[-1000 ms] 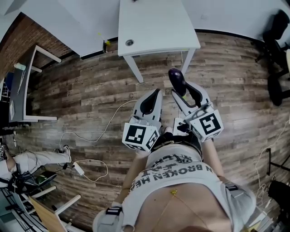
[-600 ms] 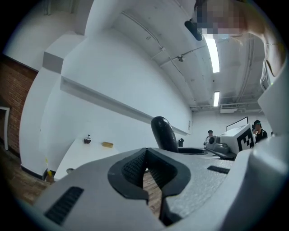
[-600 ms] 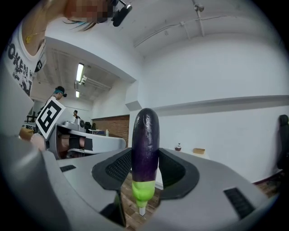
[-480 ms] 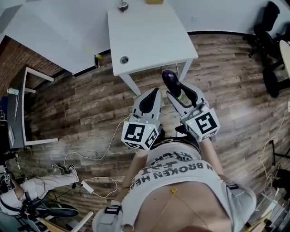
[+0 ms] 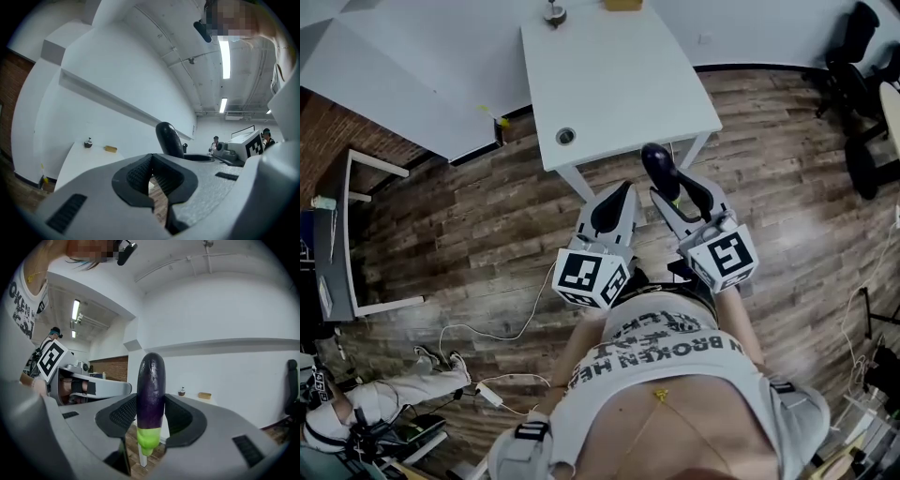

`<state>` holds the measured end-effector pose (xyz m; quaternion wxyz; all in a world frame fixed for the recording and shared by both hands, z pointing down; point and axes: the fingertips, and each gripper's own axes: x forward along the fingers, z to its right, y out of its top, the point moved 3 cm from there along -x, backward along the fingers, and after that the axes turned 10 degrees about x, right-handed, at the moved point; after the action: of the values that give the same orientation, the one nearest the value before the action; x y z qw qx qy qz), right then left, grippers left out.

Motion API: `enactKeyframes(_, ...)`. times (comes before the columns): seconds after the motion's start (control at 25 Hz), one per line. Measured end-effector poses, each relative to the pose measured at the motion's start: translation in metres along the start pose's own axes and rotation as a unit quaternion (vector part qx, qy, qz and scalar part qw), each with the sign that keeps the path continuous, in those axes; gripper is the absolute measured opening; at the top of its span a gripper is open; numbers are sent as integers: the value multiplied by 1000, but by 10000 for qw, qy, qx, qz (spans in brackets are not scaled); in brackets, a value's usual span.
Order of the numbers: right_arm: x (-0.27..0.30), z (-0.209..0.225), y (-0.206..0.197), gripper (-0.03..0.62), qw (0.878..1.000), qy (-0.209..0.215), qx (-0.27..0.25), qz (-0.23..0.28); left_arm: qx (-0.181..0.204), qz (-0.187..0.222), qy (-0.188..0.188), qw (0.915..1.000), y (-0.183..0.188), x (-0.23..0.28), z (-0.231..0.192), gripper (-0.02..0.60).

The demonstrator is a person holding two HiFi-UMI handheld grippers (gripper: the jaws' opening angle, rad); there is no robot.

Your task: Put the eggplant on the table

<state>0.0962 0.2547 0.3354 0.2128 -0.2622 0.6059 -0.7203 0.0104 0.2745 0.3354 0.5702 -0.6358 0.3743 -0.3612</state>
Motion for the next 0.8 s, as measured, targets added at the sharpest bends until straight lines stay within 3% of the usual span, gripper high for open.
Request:
enactKeyframes(0.32,43,0,1,183,9999,-81,-9,-83,-23,-81,55,9999,-1,2,-44,6)
enactKeyframes(0.8,68,-7,0,183,9999,-118,2,-100,-111,-156,0,9998,-7,0,-69,6)
